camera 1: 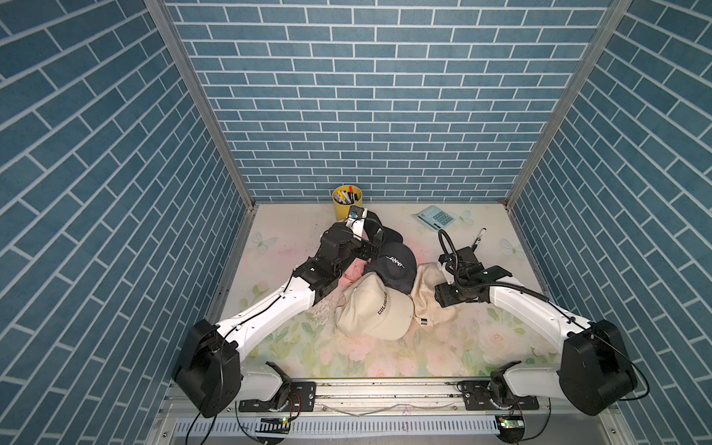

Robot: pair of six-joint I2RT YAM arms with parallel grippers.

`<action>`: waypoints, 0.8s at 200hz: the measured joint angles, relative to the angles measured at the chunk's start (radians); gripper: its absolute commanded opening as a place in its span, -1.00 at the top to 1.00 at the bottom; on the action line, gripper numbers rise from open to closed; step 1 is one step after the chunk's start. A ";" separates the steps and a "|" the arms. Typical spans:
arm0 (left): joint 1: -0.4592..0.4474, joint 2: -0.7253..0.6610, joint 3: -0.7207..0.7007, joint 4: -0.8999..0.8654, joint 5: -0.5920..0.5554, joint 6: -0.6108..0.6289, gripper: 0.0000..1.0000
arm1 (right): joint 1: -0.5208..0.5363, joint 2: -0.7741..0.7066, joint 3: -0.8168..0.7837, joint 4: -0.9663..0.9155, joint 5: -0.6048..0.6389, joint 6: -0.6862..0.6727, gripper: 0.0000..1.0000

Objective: Open the adjustable buckle of the baseball cap
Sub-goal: Pick up the baseball cap from the center of the board.

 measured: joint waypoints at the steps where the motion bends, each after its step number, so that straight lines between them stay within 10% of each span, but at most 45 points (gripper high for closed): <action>1: -0.001 0.001 0.000 0.000 0.000 0.000 -1.00 | 0.001 0.000 0.000 0.001 0.001 -0.001 -0.33; 106: -0.015 0.046 0.044 0.000 -0.027 0.025 -0.99 | 0.074 0.056 -0.016 0.148 -0.011 -0.129 -0.24; 160: -0.016 0.046 0.047 -0.002 -0.028 0.027 -0.99 | 0.081 0.114 -0.004 0.160 0.014 -0.171 0.12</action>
